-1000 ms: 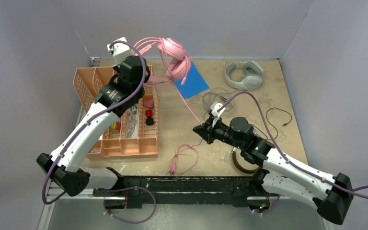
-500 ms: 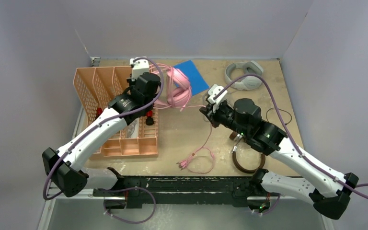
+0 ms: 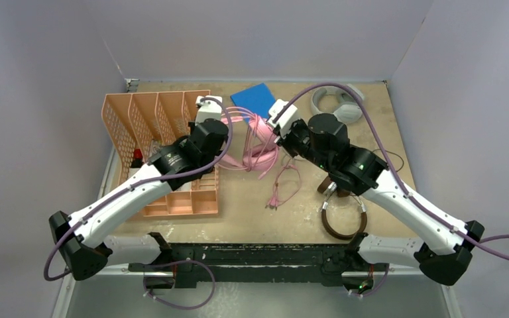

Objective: Wrap the headphones
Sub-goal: Wrap the headphones cable around the headphones.

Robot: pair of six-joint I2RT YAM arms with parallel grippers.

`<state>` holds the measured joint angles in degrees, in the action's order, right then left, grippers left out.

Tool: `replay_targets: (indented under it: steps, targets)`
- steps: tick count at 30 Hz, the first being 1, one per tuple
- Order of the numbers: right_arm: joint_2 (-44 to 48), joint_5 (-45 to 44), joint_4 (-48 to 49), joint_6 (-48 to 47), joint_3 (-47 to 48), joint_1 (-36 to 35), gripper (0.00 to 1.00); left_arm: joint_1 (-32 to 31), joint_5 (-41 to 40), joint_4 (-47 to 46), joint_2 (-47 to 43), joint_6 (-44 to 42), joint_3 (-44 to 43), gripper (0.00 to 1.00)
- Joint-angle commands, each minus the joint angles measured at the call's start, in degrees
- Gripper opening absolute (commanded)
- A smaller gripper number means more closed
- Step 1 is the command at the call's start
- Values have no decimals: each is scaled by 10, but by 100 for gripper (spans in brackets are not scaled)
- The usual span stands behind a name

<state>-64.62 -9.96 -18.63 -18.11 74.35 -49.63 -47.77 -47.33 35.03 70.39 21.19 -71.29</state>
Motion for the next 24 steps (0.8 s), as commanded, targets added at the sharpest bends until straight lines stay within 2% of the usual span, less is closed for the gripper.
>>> replay_targets:
  steps: [1,5,11,16,20,24]
  targets:
    - [-5,-43,27,-52,54,-1,4,-2,74,-8,-55,-22,3,0]
    - [-21,-43,40,-67,66,0,5,-5,118,7,-68,-29,-1,0]
    - [-57,20,45,-59,110,1,5,-7,205,0,-74,-28,2,0]
    - [-72,1,45,-61,126,2,5,-7,255,-25,-89,-39,26,0]
    - [-69,2,41,-44,116,39,5,-8,285,-41,-111,-53,44,0]
    - [-45,64,55,-10,79,94,8,-8,318,-60,-138,-58,68,0]
